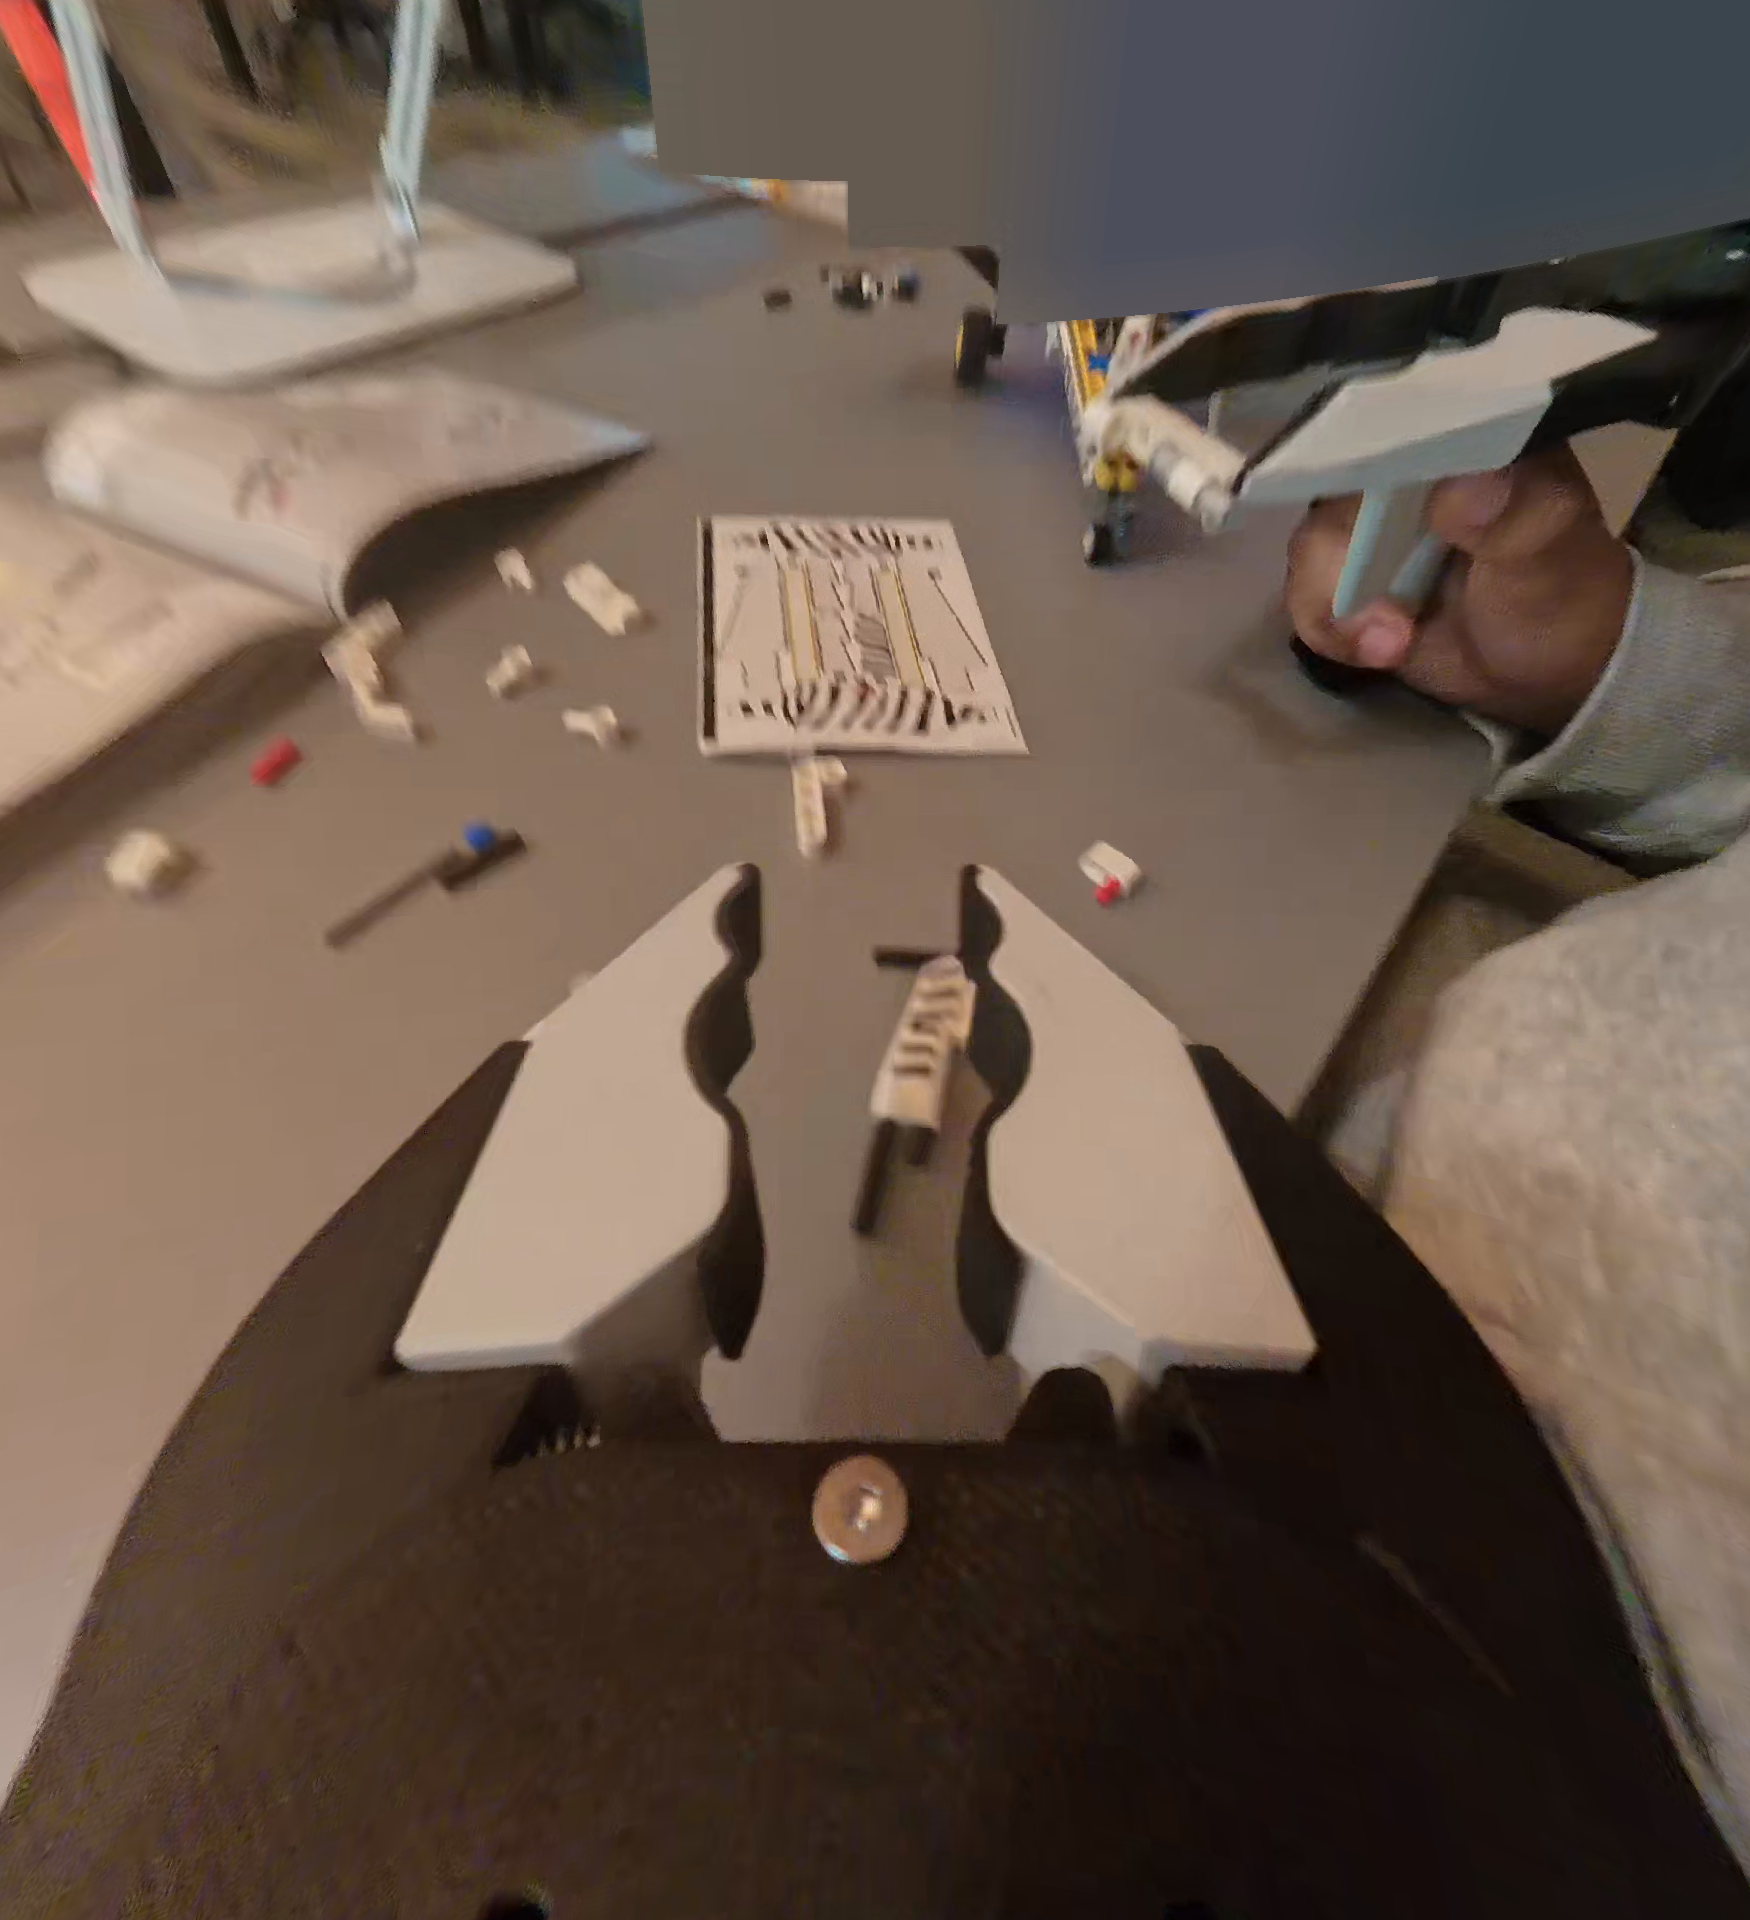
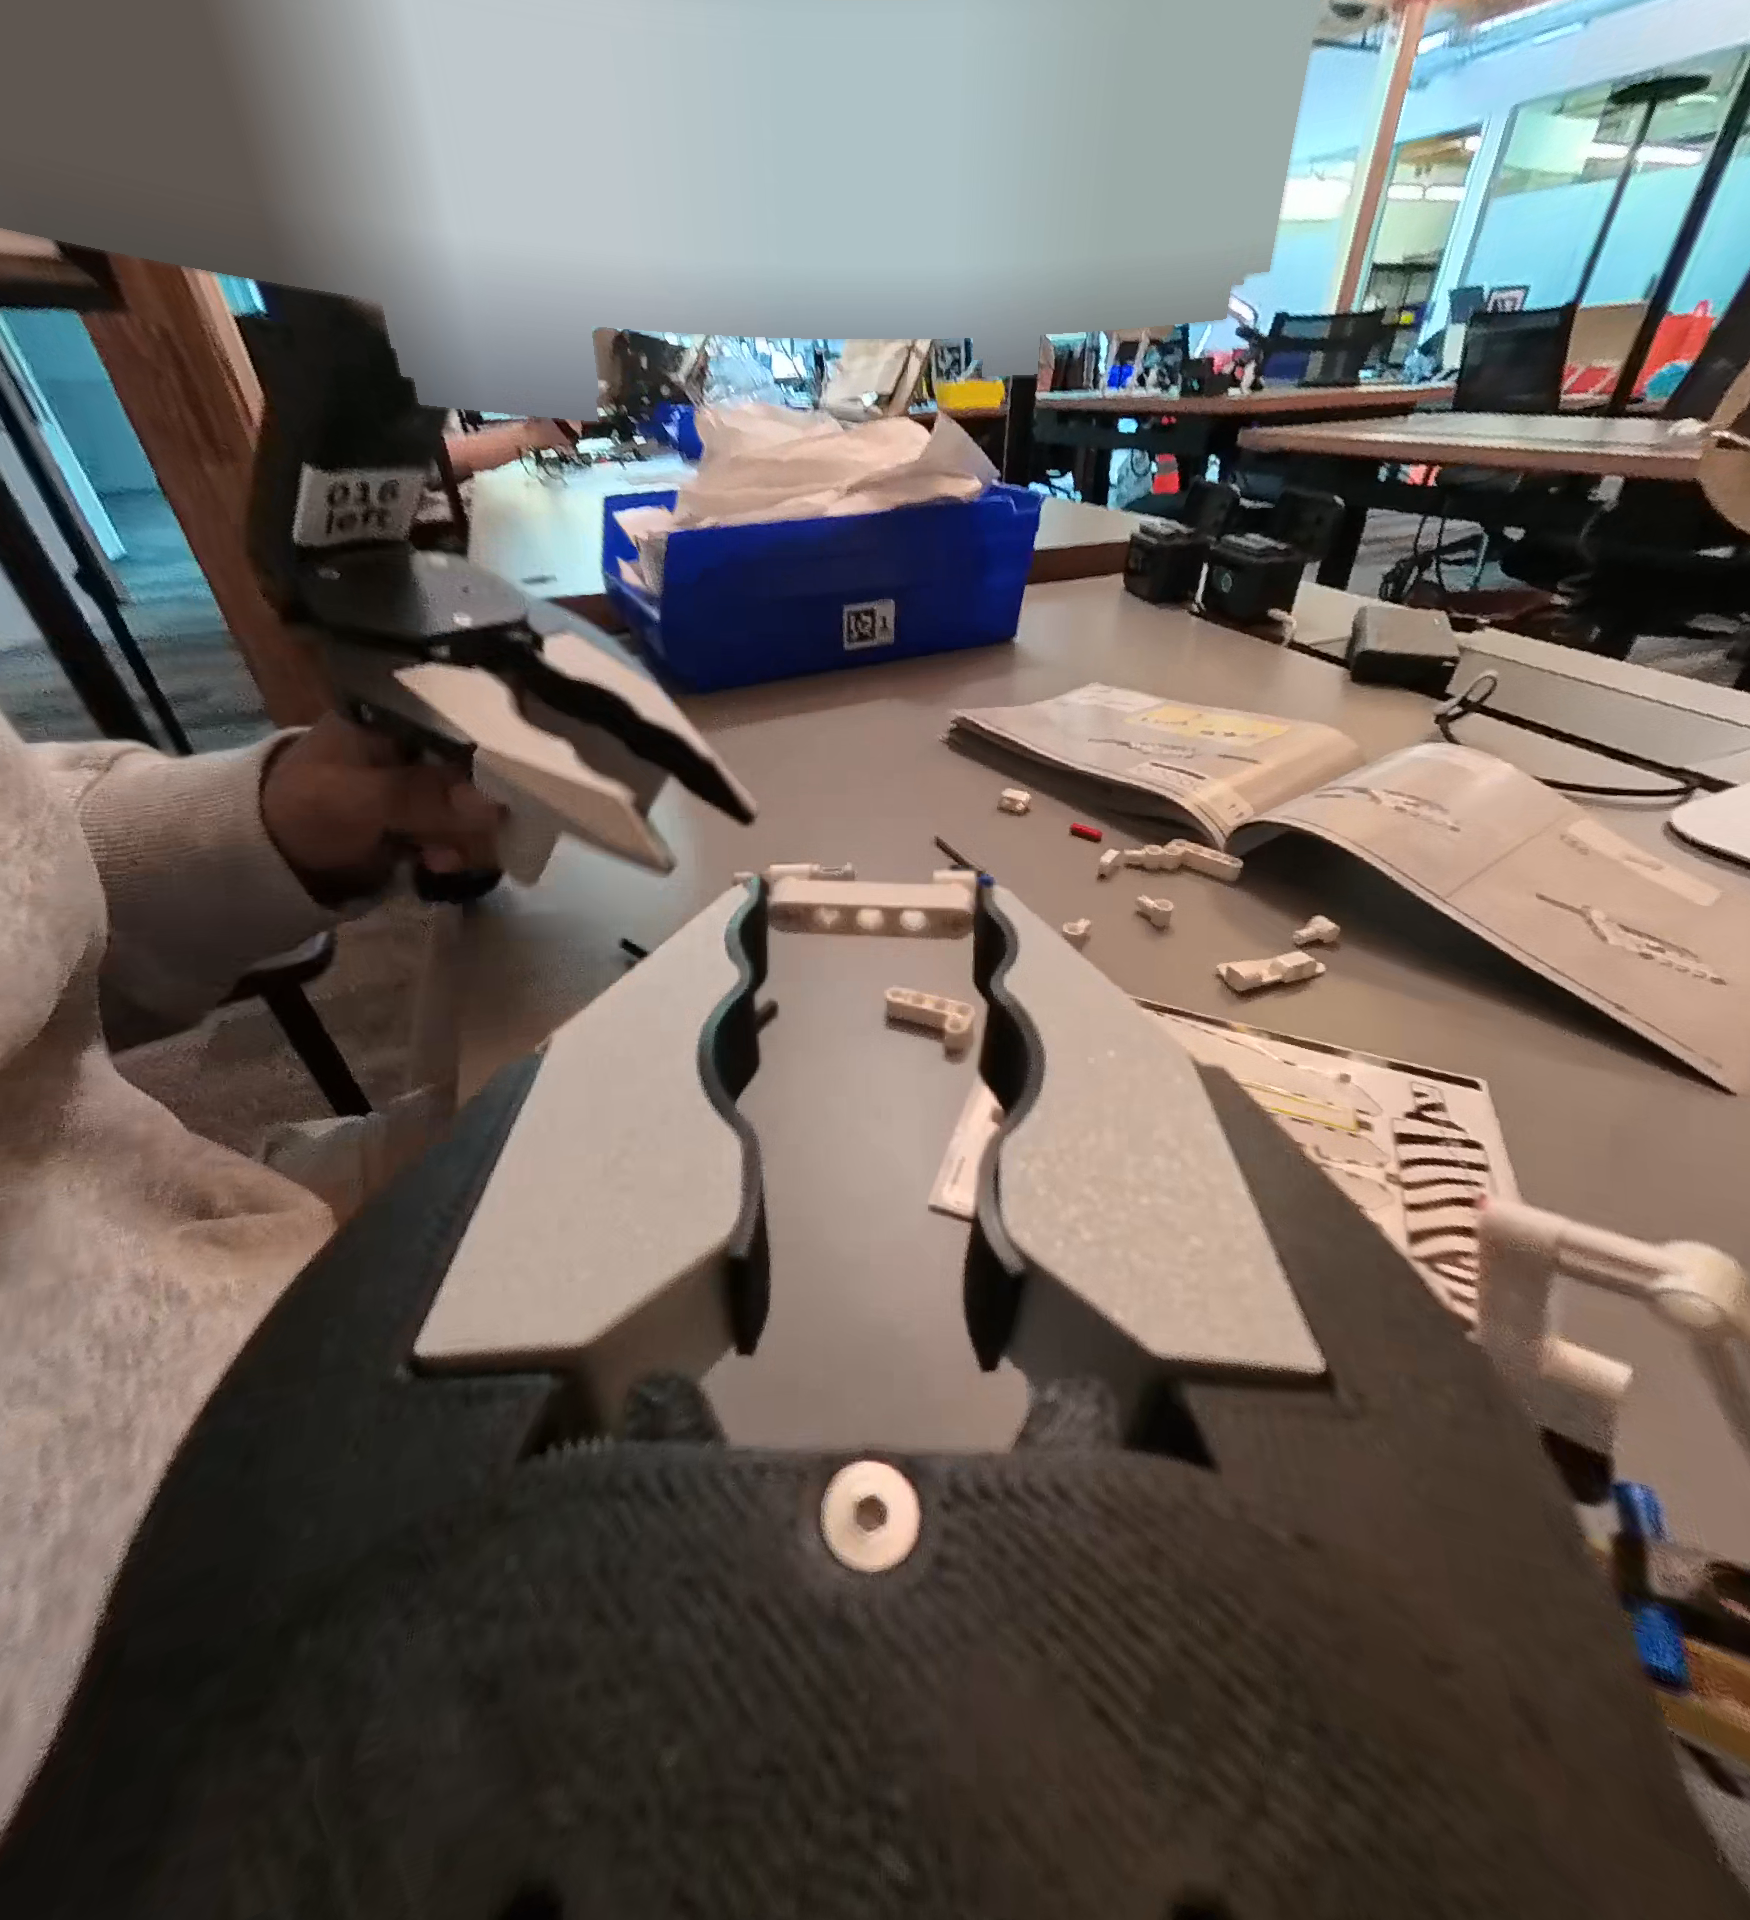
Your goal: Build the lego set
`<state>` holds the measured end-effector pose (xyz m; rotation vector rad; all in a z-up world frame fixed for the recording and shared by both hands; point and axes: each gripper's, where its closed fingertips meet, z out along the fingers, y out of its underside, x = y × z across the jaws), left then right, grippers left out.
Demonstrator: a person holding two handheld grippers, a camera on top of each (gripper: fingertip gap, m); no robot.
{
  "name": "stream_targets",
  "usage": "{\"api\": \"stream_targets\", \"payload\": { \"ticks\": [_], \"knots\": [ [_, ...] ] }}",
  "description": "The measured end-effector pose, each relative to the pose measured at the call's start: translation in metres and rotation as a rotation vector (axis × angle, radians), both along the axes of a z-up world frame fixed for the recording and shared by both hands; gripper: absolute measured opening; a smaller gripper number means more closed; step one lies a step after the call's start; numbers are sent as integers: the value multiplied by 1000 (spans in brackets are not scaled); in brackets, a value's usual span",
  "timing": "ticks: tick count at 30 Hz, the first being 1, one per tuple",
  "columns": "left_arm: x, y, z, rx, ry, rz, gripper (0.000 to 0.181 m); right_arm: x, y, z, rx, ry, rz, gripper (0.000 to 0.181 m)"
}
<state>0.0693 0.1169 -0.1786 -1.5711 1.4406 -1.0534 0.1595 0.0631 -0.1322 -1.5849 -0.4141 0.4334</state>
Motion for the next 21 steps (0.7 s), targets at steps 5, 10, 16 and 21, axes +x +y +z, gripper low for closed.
{"api": "stream_targets", "payload": {
  "ticks": [5,10,16,21],
  "knots": [
    [-25,-18,-38,-163,152,64,58,-1,-12,10,49,42,15,39],
    [-21,-22,-42,-211,168,121,57,-3,-23,11,69,24,0,39],
    [-23,-40,-44,-366,224,143,44,1,-38,16,124,38,-37,39],
    [-12,-64,-40,-397,215,86,43,1,-40,18,144,36,-39,39]
  ]
}}
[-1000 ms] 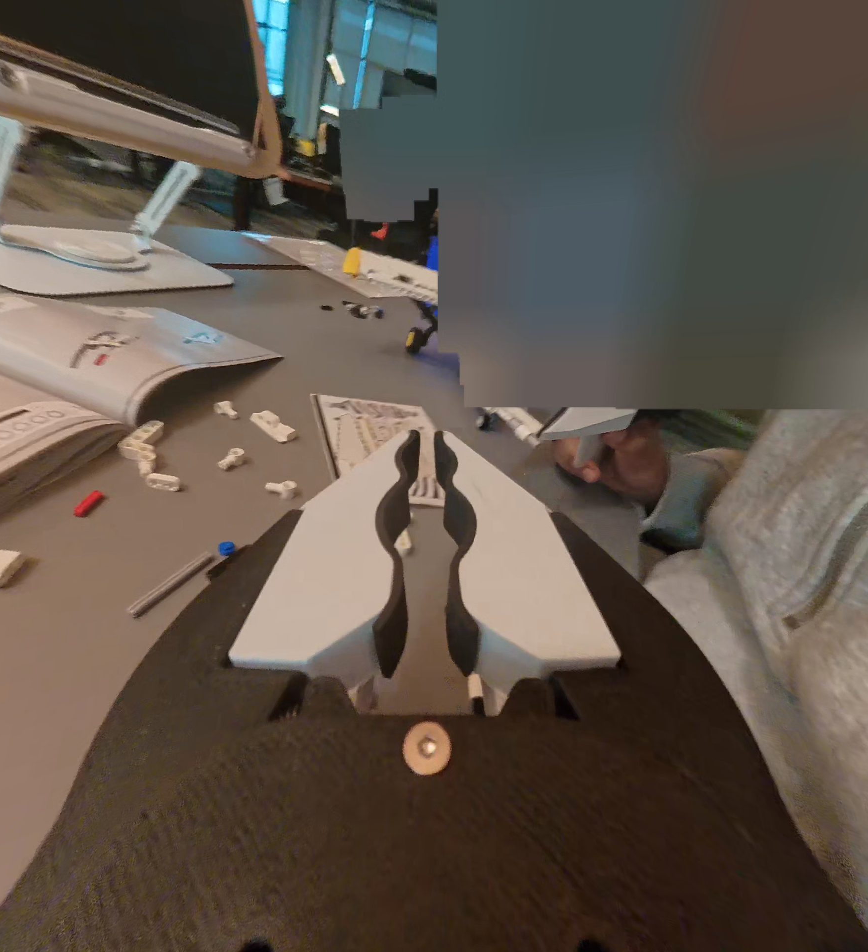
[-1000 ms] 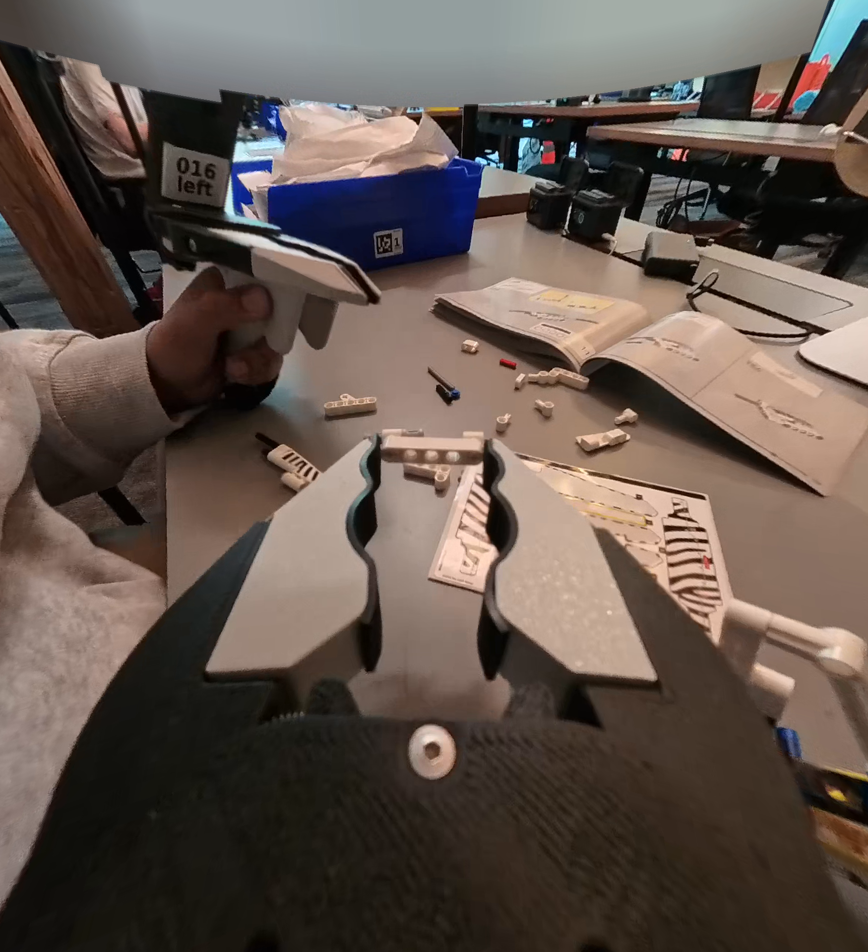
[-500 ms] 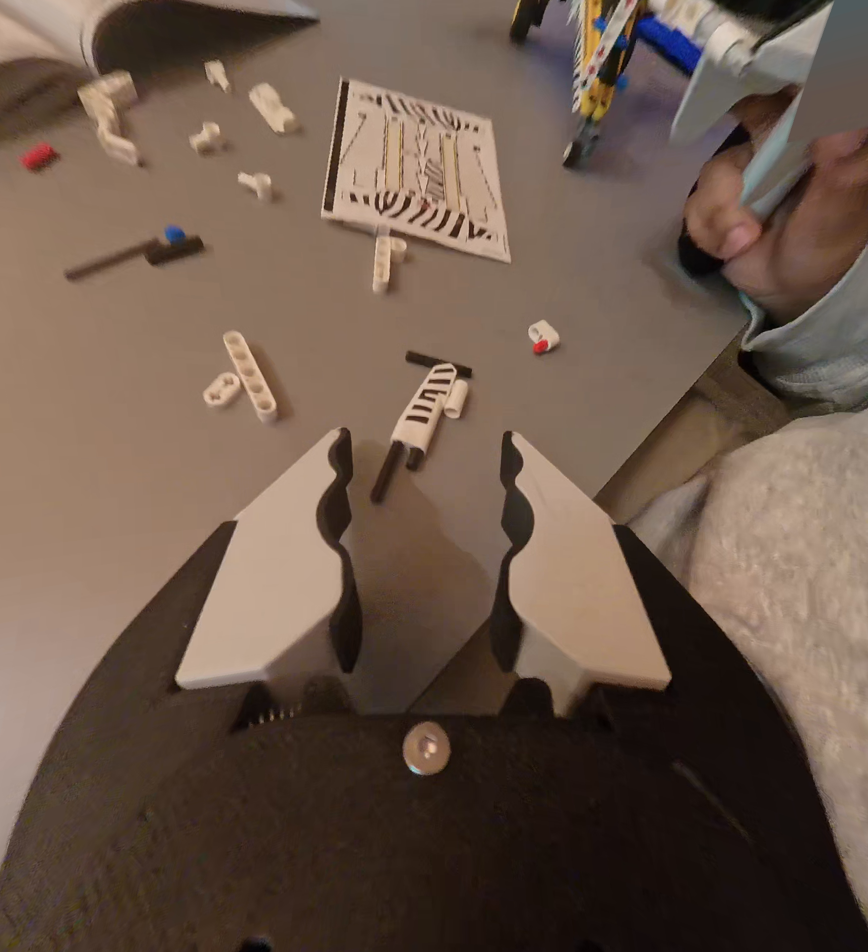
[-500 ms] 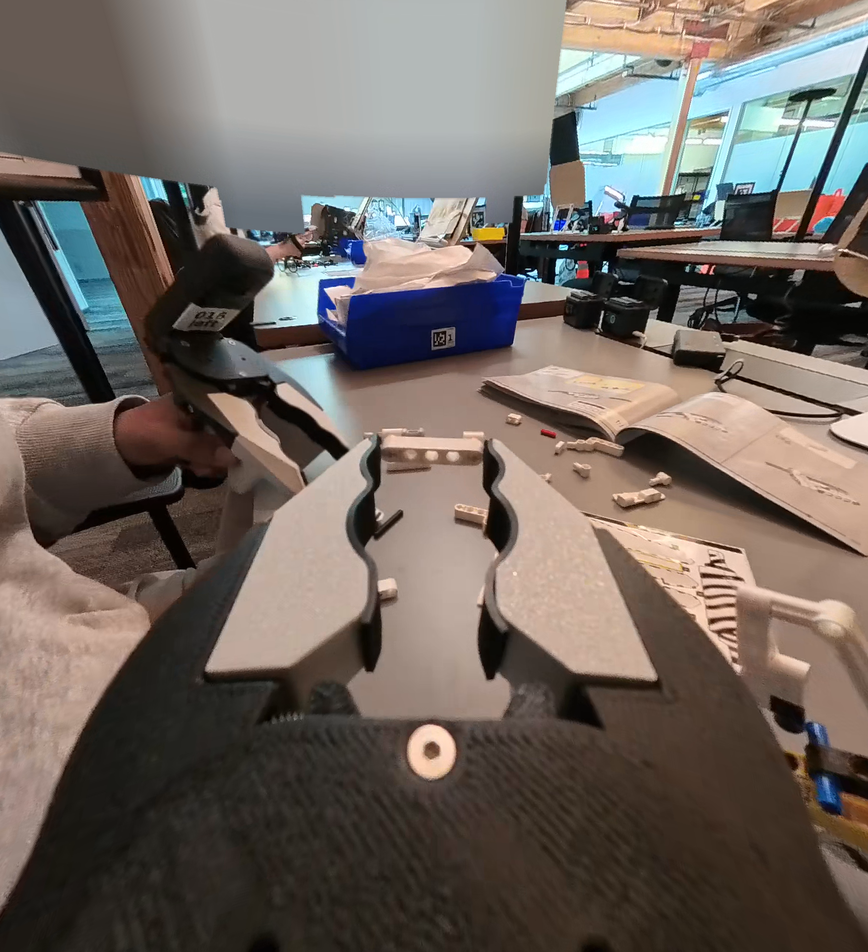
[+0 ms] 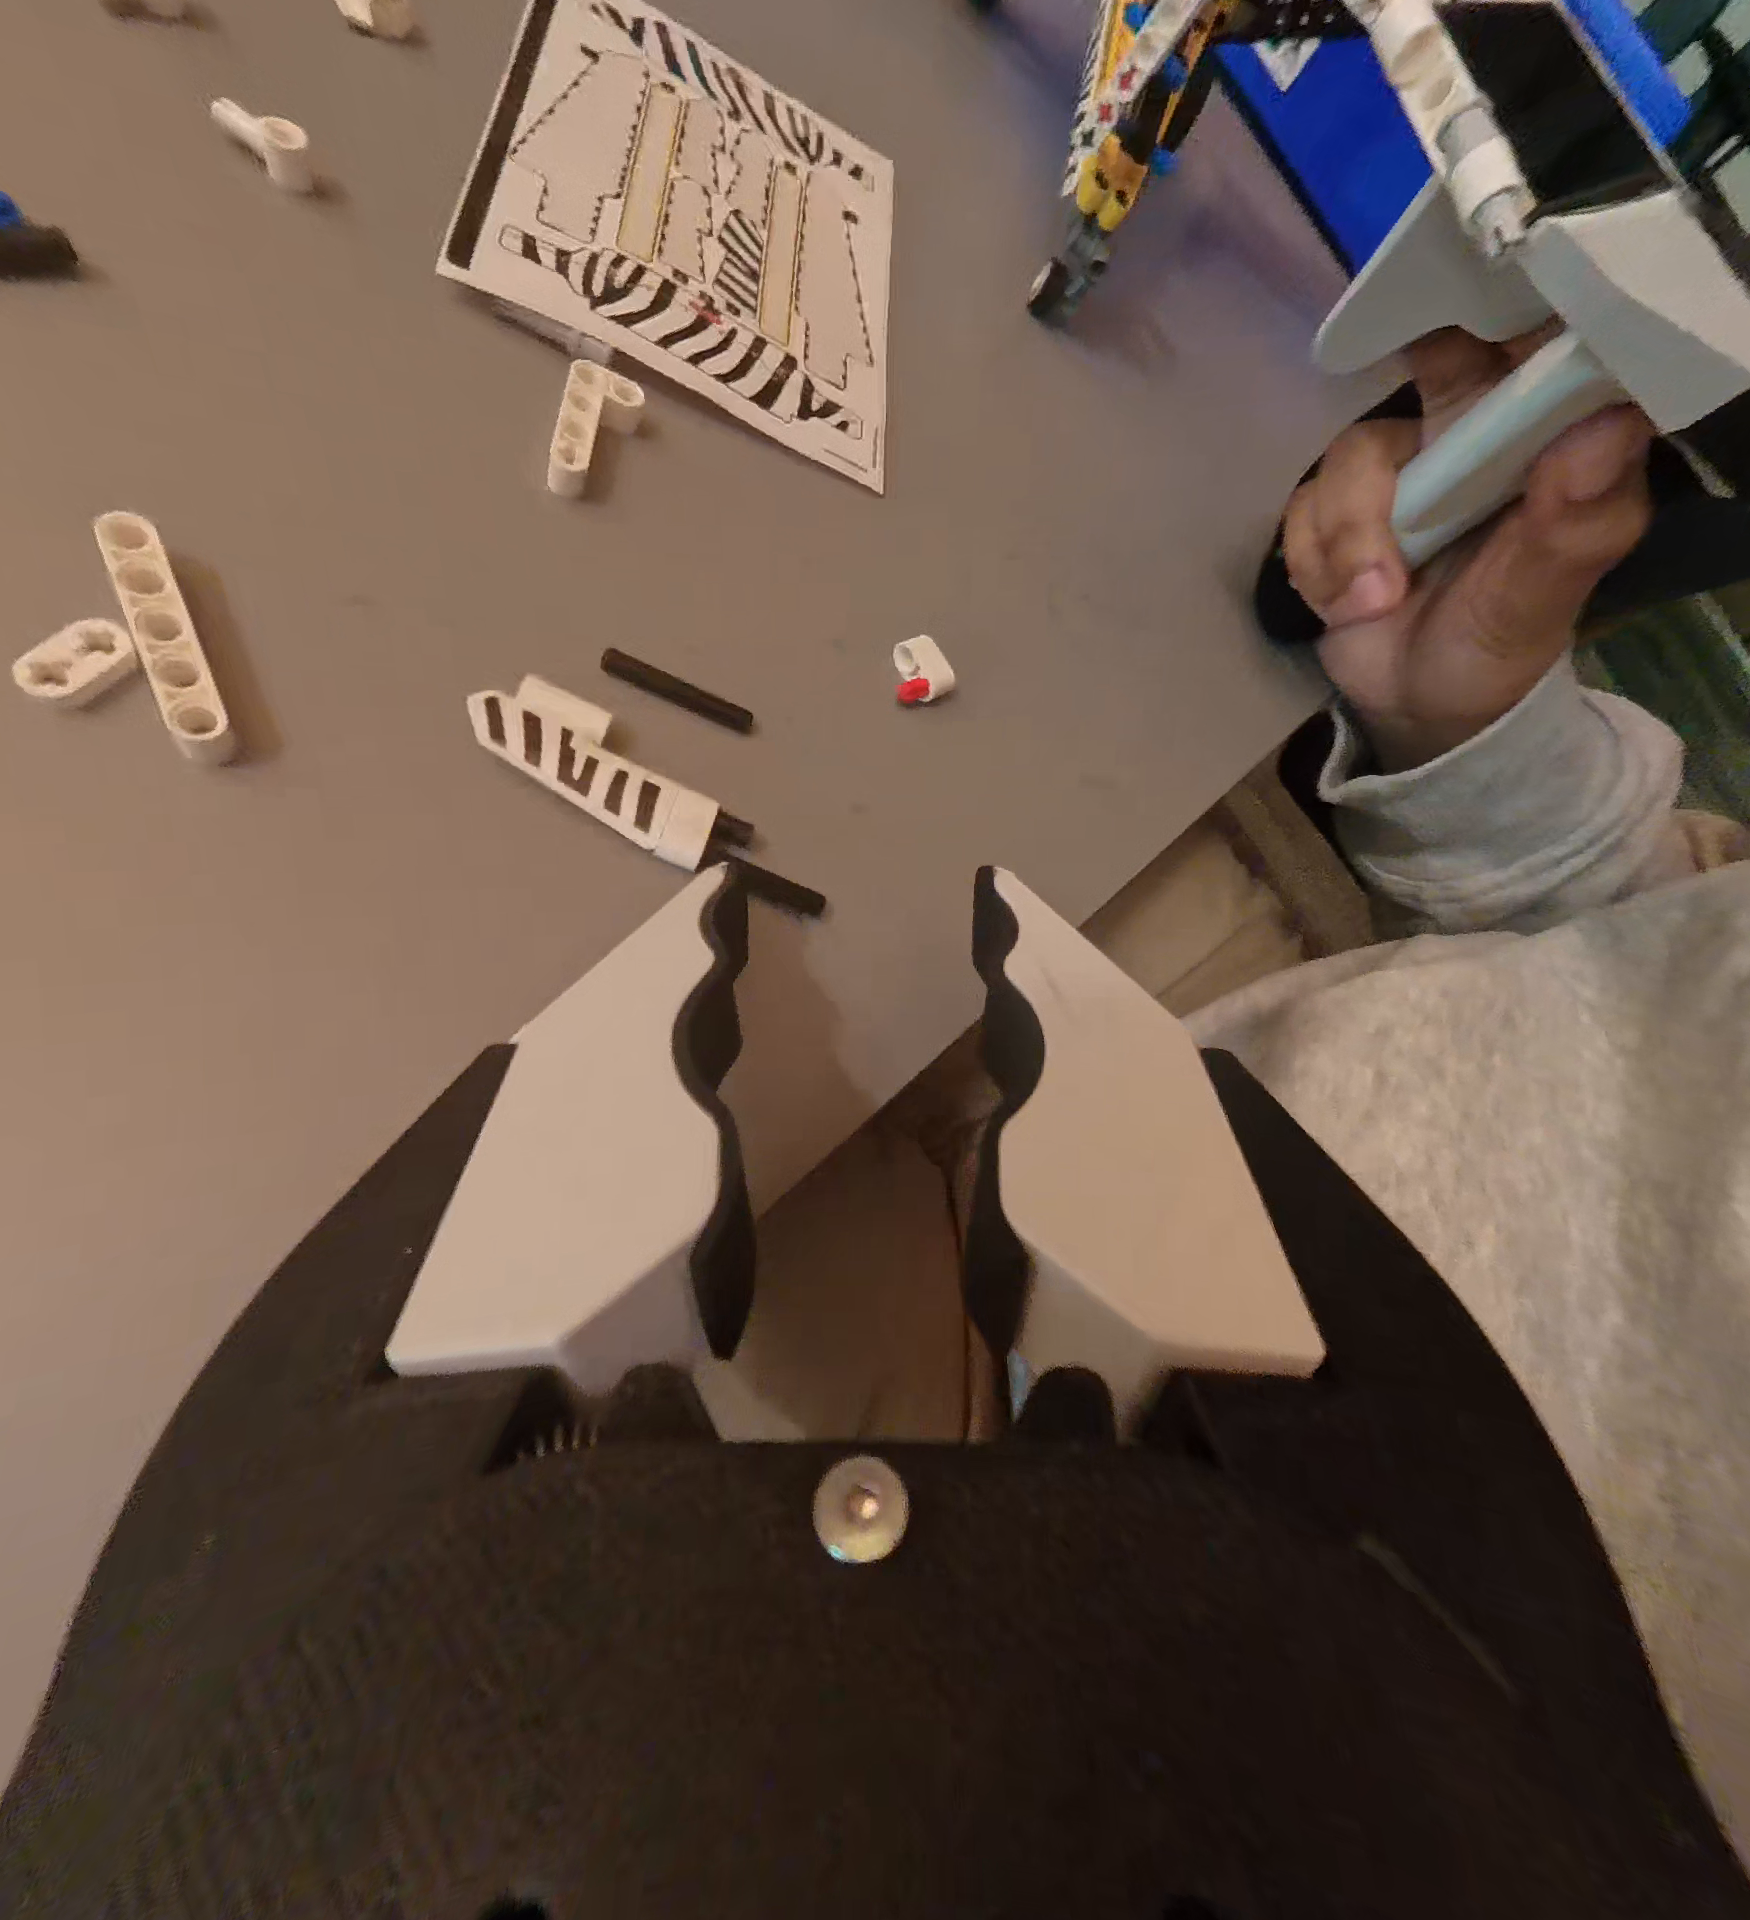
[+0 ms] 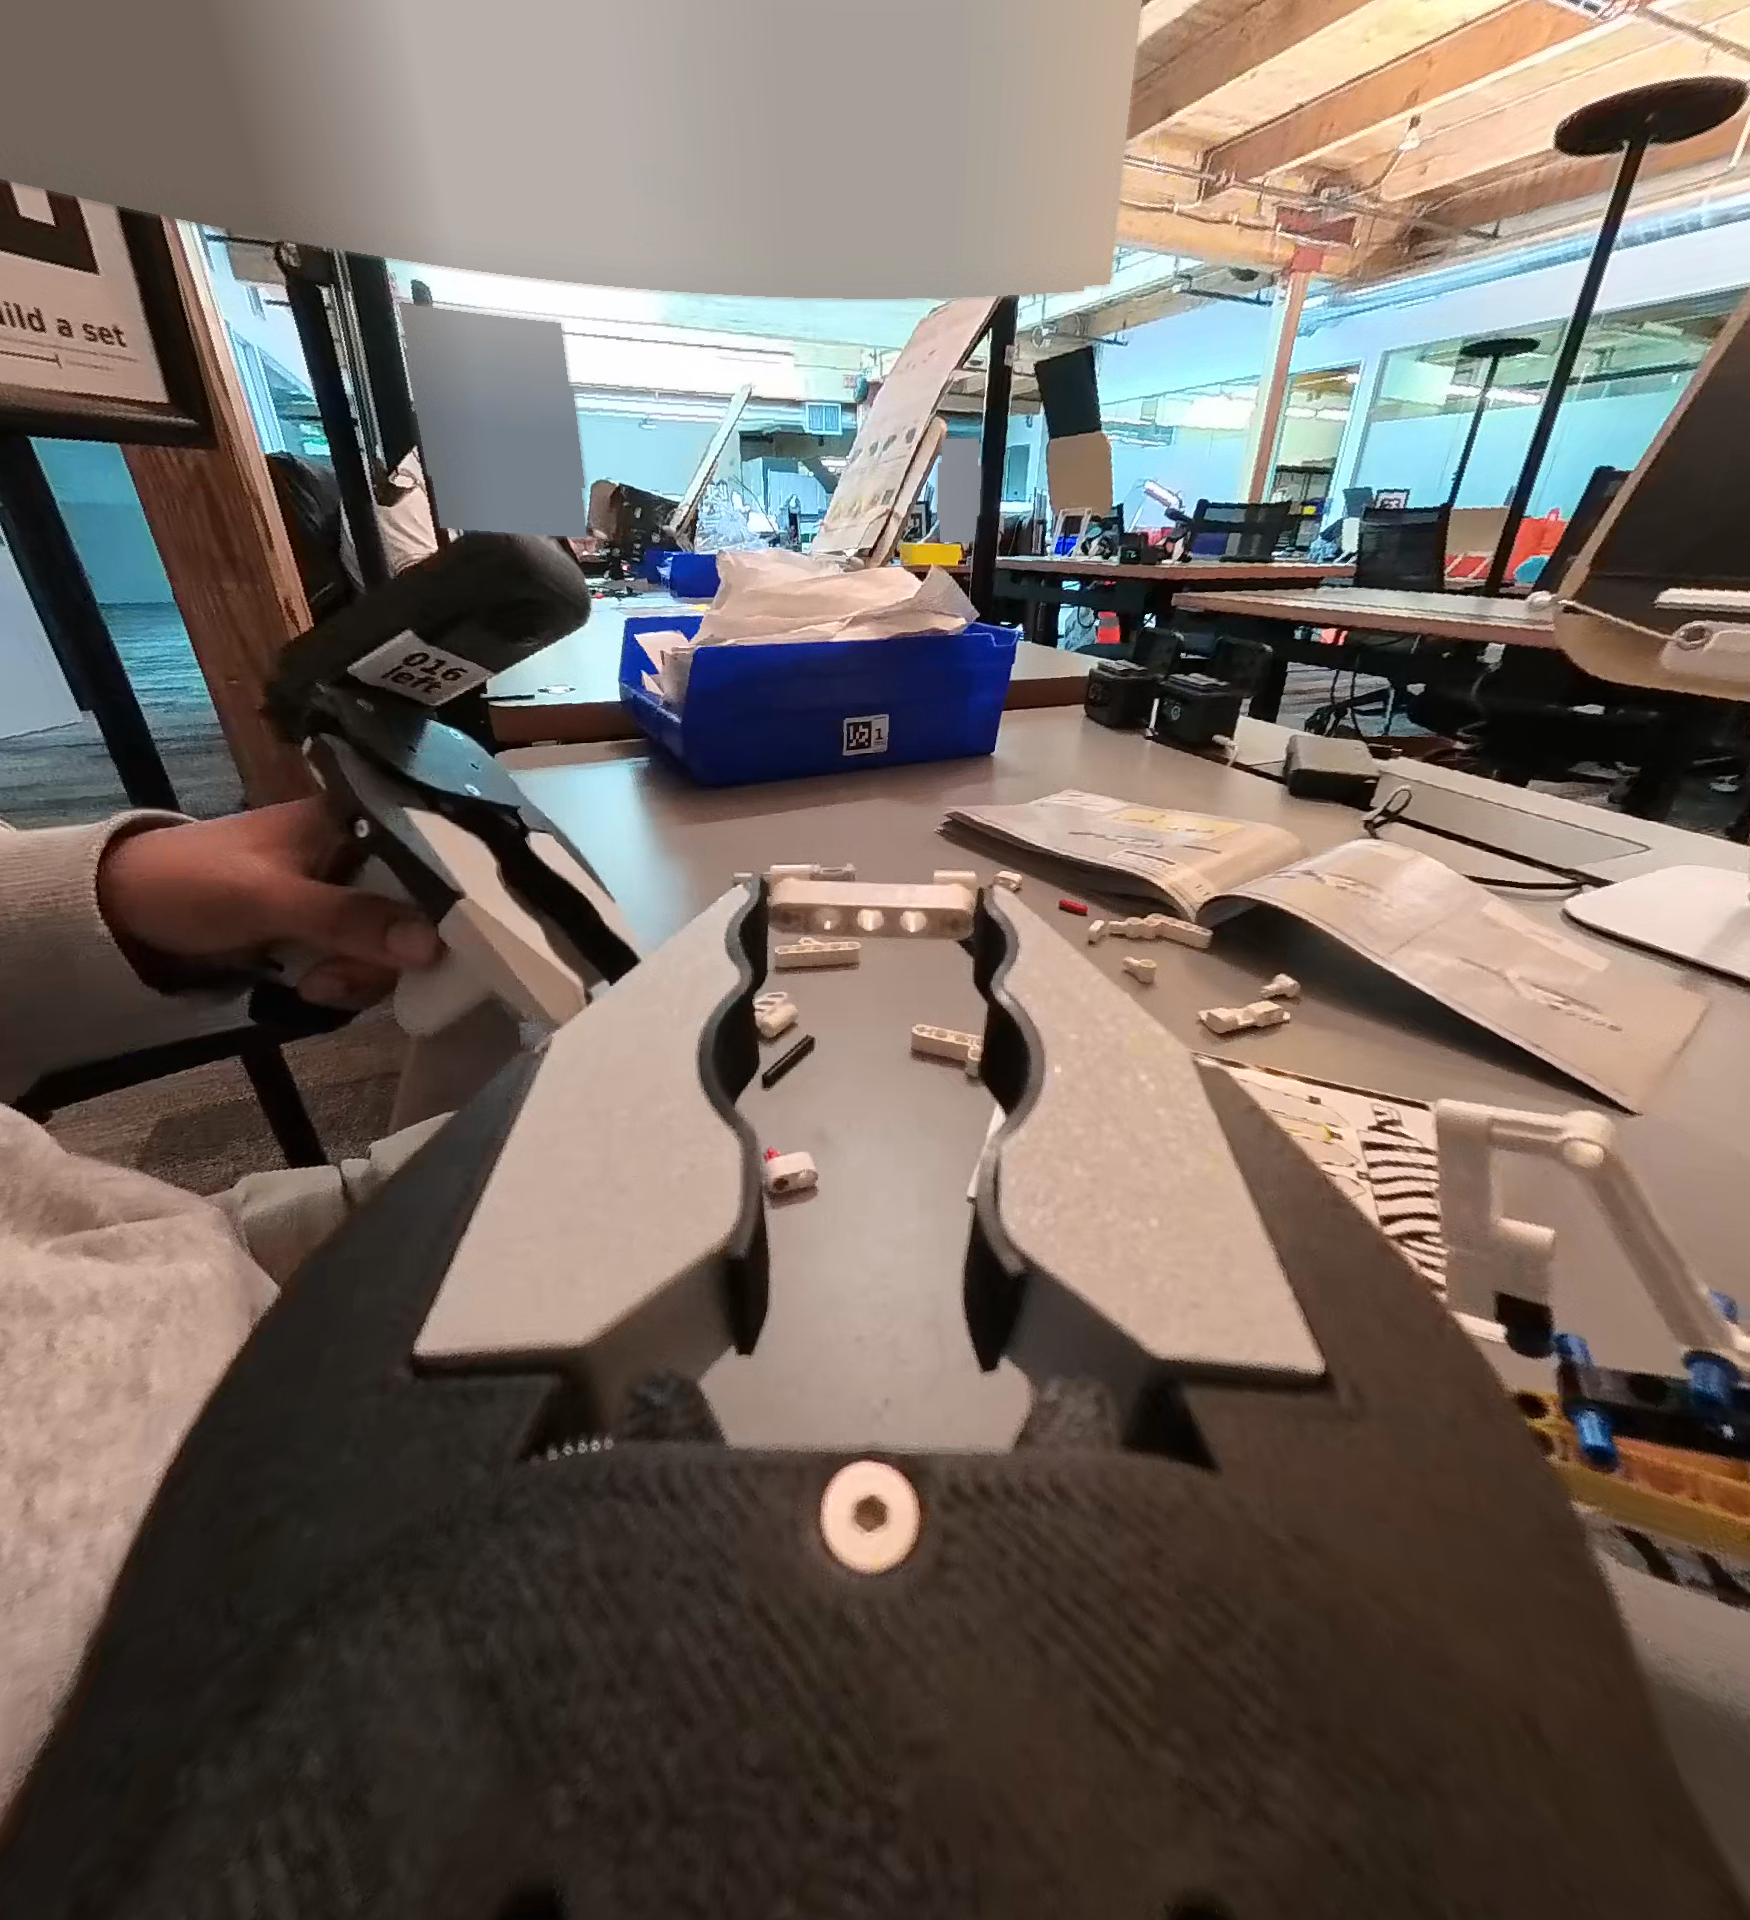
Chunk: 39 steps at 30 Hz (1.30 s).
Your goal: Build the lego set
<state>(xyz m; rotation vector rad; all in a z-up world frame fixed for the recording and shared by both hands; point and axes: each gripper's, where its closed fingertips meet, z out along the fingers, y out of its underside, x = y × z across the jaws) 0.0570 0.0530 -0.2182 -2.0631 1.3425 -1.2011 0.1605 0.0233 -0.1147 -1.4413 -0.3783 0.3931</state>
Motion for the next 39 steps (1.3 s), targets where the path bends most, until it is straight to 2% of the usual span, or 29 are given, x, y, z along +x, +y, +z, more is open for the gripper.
{"api": "stream_targets", "payload": {
  "ticks": [5,10,16,21,27,35,39],
  "knots": [
    [2,8,0,83,9,31,42,-2,-3,1,23,-21,-4,39],
    [-3,32,-6,155,37,116,50,-5,0,-2,13,-49,-6,39],
    [11,45,-6,158,28,134,50,-4,1,-1,11,-35,-7,39],
    [20,40,-10,198,66,82,36,-3,0,0,15,-27,-5,39],
    [18,50,-16,276,126,116,15,-3,-1,0,21,-30,-3,39],
    [20,76,-16,277,137,198,14,-3,0,0,20,-28,-4,39],
    [21,79,-15,258,134,224,14,-3,0,0,20,-29,-4,39]
  ]
}}
